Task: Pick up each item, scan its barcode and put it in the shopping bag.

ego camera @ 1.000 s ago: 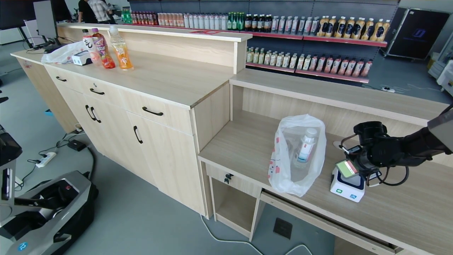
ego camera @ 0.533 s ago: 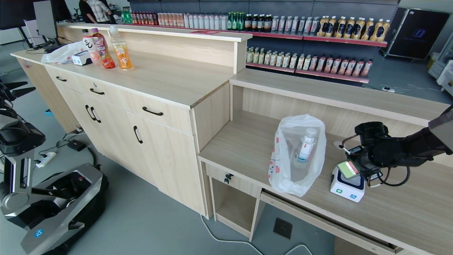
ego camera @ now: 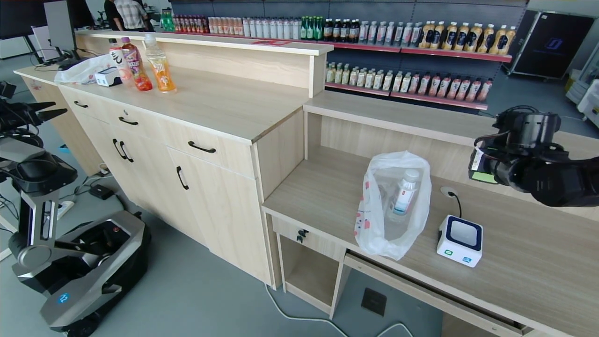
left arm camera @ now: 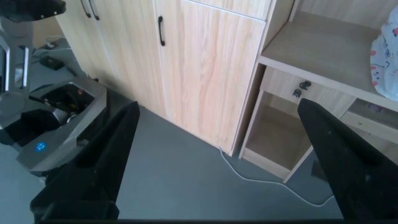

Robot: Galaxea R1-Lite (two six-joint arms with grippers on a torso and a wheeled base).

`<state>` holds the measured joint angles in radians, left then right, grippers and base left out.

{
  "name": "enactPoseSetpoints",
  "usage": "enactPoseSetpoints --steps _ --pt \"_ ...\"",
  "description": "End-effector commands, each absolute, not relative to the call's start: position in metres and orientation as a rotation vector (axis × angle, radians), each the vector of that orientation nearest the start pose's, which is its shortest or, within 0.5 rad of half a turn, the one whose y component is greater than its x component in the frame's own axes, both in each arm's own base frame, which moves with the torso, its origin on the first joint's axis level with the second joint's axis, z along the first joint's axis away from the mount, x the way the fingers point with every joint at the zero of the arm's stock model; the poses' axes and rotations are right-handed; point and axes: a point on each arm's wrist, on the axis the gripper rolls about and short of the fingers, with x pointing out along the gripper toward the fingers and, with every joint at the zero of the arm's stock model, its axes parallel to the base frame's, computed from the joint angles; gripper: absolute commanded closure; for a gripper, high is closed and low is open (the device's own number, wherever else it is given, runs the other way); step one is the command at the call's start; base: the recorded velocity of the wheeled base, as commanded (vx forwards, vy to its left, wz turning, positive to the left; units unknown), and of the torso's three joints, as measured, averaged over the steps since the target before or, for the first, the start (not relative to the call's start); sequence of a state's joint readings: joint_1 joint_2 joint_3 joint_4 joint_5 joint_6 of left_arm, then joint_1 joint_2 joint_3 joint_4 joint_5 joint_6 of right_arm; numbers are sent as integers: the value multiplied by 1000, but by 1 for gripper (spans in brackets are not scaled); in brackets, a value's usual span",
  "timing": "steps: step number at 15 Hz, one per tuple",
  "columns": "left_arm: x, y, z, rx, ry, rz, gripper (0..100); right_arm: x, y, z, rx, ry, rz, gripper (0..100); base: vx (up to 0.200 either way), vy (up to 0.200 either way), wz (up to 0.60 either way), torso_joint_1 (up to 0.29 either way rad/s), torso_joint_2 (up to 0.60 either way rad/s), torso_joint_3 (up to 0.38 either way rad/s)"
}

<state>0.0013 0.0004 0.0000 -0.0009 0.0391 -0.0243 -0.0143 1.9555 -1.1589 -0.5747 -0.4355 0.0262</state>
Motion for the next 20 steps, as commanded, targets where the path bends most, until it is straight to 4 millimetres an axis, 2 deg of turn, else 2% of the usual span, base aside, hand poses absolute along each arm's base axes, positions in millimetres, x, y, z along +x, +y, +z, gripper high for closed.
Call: enactPoseSetpoints --steps 1,4,10,13,14,15,20 --pt "-23 1 76 -25 -2 41 0 354 -7 208 -166 76 -436 100 0 0 0 0 0 0" --pt "-23 1 76 -25 -2 41 0 352 -1 208 -181 20 -422 100 0 0 0 0 0 0" --pt "-23 1 76 -25 -2 41 0 351 14 208 -165 -18 -365 100 0 0 600 2 -1 2" --pt "-23 1 76 -25 -2 41 0 346 16 185 -183 57 -305 100 0 0 0 0 0 0" --pt "-23 1 76 -25 -2 41 0 344 16 171 -186 102 -276 100 0 0 0 0 0 0" --pt "-23 1 76 -25 -2 41 0 345 17 158 -166 140 -245 100 0 0 0 0 0 0" --pt "-23 1 76 -25 -2 41 0 356 18 126 -123 212 -149 100 0 0 0 0 0 0"
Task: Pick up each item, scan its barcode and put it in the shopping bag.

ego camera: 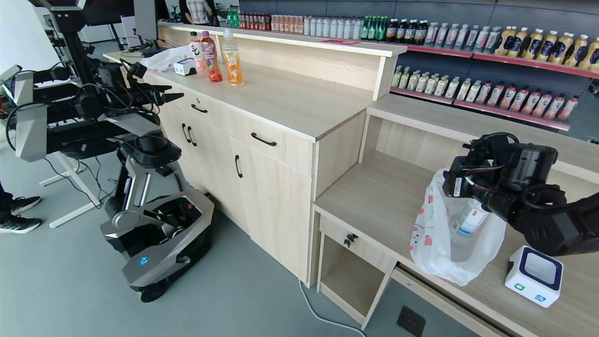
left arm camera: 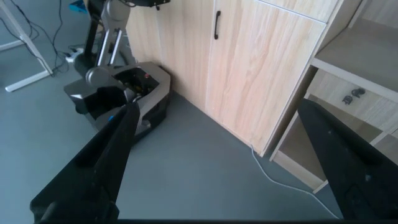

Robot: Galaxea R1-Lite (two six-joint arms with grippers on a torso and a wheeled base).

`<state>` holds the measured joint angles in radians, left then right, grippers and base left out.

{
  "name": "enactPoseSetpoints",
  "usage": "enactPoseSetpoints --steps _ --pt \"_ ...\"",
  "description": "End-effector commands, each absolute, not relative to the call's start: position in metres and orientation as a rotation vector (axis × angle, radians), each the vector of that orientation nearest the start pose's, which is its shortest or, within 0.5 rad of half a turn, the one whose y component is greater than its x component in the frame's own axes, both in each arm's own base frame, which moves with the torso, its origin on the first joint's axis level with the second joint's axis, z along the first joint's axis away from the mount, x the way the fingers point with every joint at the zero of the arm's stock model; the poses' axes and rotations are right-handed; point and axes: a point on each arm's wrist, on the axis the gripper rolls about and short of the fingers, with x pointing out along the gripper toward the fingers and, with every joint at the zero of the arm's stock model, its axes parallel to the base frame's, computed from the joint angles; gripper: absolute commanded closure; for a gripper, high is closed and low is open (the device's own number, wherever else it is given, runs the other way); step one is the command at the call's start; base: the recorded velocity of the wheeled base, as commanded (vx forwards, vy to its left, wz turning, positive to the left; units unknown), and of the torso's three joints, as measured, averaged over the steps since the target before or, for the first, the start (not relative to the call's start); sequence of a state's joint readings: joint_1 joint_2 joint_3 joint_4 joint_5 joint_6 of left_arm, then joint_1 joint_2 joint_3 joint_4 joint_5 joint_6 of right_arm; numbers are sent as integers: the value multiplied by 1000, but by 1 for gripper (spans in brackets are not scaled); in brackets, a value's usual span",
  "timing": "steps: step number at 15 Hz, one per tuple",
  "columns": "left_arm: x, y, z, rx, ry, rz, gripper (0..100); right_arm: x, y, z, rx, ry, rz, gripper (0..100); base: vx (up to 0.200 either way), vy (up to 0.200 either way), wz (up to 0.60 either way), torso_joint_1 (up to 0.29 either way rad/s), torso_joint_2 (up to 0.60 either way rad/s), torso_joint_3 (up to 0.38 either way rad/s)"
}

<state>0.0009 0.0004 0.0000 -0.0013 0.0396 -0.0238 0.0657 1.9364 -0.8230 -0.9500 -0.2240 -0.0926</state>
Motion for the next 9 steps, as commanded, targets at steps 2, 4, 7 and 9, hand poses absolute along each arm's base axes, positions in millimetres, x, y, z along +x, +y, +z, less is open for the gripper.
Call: enactPoseSetpoints --steps 2,4,7,9 --pt "-23 1 76 -25 -2 41 0 350 17 114 -132 239 -144 100 0 0 0 0 0 0" --pt "-23 1 76 -25 -2 41 0 344 14 107 -139 267 -150 100 0 0 0 0 0 0" --pt "-23 1 76 -25 -2 41 0 340 1 102 -175 284 -185 100 0 0 0 0 0 0" --pt "-23 1 76 -25 -2 41 0 337 -8 99 -198 297 -207 100 0 0 0 0 0 0"
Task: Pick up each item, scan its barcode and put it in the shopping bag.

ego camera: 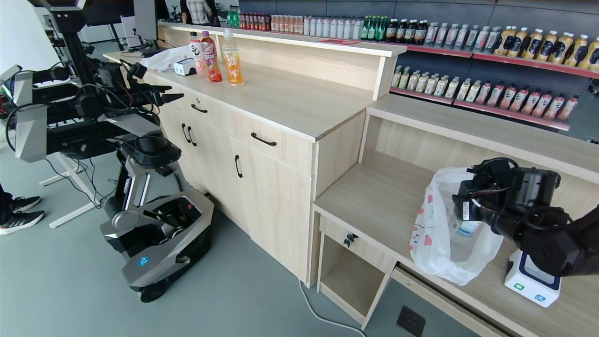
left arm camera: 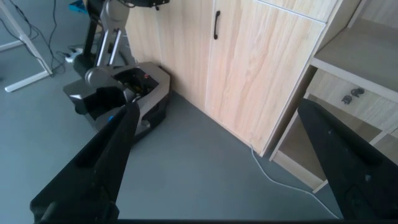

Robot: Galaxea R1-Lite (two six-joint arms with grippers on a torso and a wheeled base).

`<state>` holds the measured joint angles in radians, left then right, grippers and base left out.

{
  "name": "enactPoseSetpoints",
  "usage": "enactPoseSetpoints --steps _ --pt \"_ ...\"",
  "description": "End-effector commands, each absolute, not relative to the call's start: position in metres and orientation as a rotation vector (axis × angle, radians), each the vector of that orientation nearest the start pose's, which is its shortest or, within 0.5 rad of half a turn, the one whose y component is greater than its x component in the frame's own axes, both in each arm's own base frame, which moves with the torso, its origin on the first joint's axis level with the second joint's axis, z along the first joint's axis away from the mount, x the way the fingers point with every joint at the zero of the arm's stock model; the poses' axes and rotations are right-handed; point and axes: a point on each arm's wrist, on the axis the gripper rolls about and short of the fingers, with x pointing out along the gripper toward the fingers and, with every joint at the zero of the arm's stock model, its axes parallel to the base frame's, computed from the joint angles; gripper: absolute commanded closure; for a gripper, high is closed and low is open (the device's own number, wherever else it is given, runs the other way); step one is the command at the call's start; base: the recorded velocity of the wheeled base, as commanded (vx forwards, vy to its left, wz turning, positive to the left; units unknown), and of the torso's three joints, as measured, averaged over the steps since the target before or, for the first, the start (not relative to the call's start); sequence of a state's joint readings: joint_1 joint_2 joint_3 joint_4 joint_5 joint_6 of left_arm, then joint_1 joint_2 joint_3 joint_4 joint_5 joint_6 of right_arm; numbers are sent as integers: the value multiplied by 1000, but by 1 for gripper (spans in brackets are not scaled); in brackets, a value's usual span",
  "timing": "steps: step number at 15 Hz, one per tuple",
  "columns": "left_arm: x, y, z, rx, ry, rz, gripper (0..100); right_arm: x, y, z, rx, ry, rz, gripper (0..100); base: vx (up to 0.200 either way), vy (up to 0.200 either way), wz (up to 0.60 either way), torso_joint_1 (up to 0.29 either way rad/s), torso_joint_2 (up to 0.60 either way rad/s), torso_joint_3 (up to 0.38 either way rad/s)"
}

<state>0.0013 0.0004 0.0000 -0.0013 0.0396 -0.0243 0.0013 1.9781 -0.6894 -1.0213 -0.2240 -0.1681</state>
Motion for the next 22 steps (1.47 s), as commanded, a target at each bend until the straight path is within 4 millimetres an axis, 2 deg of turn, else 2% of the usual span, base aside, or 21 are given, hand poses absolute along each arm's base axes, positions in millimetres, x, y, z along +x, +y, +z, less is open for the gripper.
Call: enactPoseSetpoints --steps 1,5,8,10,15,20,22 --pt "-23 1 76 -25 -2 41 0 335 -17 92 -198 322 -236 100 0 0 0 0 0 0" --pt "-23 1 76 -25 -2 41 0 335 -31 73 -196 384 -269 100 0 0 0 0 0 0" --pt "-23 1 76 -25 -2 41 0 339 -32 58 -184 416 -268 100 0 0 0 0 0 0" --pt "-23 1 76 -25 -2 41 0 345 -32 39 -181 446 -262 100 0 0 0 0 0 0" --pt "-23 1 76 -25 -2 41 0 365 -22 1 -176 404 -188 100 0 0 0 0 0 0" --pt "-23 1 76 -25 -2 41 0 381 -10 -17 -180 357 -141 100 0 0 0 0 0 0" --pt "-23 1 76 -25 -2 41 0 381 -9 -20 -185 364 -137 100 0 0 0 0 0 0"
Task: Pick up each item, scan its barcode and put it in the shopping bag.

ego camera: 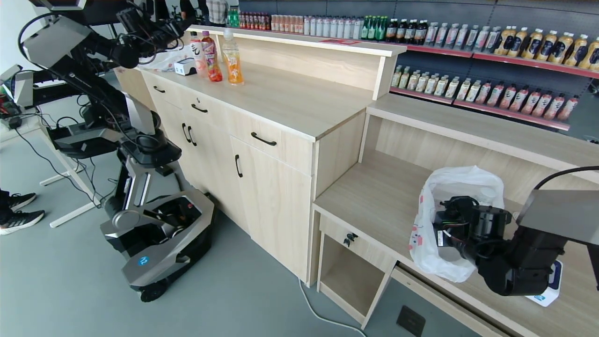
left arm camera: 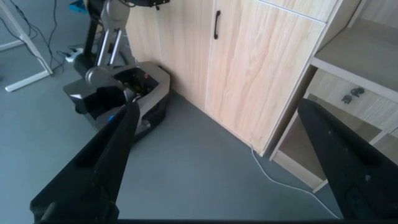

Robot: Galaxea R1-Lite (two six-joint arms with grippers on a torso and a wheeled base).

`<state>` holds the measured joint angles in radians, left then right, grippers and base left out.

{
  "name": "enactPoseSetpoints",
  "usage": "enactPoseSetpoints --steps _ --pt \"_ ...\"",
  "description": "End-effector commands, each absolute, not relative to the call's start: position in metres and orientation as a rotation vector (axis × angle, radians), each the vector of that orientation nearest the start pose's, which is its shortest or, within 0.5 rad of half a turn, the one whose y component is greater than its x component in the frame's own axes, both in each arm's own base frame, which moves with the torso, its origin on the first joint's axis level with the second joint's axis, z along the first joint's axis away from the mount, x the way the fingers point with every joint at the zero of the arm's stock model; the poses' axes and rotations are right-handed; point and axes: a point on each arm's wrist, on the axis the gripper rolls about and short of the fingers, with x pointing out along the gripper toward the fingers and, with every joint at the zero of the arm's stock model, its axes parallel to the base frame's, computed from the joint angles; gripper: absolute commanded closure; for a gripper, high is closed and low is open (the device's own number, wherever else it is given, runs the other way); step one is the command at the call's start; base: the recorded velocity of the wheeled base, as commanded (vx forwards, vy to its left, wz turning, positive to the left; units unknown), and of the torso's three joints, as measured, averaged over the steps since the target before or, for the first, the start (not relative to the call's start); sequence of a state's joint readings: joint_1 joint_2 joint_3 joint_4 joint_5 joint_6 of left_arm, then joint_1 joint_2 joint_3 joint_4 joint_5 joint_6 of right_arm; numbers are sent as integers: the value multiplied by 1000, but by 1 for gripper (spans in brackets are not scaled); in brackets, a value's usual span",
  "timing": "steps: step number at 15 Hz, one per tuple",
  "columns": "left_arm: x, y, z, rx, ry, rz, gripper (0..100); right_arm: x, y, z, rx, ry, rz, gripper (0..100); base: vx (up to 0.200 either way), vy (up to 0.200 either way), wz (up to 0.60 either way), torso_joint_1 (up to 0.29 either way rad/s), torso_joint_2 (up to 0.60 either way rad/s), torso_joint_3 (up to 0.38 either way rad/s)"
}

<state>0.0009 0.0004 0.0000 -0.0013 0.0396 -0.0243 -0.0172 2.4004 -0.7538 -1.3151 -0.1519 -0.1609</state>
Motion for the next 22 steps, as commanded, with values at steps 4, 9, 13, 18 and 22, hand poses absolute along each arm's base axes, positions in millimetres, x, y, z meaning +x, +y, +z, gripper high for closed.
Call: enactPoseSetpoints --steps 4,9,13,18,22 --pt "-23 1 76 -25 -2 41 0 379 -17 -21 -193 368 -154 100 0 0 0 0 0 0" --pt "-23 1 76 -25 -2 41 0 382 -30 -35 -182 363 -115 100 0 0 0 0 0 0" --pt "-23 1 76 -25 -2 41 0 381 -30 -39 -182 358 -110 100 0 0 0 0 0 0" --pt "-23 1 76 -25 -2 41 0 380 -38 -44 -174 367 -108 100 0 0 0 0 0 0" --pt "-23 1 76 -25 -2 41 0 380 -39 -50 -171 372 -97 100 0 0 0 0 0 0"
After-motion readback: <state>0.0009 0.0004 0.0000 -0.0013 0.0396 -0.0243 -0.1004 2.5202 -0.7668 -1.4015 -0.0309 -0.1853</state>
